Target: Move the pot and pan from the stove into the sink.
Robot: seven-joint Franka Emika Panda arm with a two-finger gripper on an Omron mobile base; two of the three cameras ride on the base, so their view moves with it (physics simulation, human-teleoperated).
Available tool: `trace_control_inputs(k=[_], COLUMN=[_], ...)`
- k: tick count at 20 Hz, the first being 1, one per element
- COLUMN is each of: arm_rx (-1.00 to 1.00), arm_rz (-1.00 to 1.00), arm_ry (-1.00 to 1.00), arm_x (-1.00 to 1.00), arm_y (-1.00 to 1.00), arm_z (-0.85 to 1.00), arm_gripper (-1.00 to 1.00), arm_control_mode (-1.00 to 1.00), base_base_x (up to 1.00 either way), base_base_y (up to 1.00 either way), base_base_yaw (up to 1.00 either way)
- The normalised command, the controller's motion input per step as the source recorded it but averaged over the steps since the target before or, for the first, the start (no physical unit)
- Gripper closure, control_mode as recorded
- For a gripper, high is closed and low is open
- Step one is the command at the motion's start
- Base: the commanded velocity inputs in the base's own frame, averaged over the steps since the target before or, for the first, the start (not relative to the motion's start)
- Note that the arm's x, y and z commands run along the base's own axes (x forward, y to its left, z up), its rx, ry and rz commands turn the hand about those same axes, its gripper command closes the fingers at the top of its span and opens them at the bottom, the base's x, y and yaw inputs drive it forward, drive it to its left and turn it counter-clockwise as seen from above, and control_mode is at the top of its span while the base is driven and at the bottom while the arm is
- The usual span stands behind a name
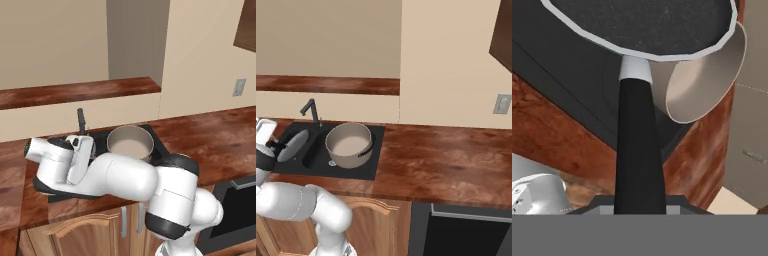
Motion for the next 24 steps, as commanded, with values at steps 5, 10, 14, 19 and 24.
trace_control_inputs(k=[5,10,14,19,24], arm_rx=[0.00,0.00,0.00,-0.02,-0.06], arm_rz=[0.02,0.00,0.00,0.00,0.00], arm_ry=[-0.06,0.00,0.00,0.00,0.00], arm_x=[0.39,0.78,0.67,0.44,0.19], arm_y=[0.04,0.12,0.11,0.19,0.23], arm_z=[-0.26,-0.29,-0.22,-0.41,-0.52], arm_gripper=[1.00,1.00,1.00,1.00,1.00], arm_control_mode=[-1.00,-1.00,-1.00,-1.00,-1.00], base_base_x=[0.00,0.00,0.00,0.00,0.00], base_base_y=[0.00,0.00,0.00,0.00,0.00], base_base_yaw=[0.00,0.00,0.00,0.00,0.00])
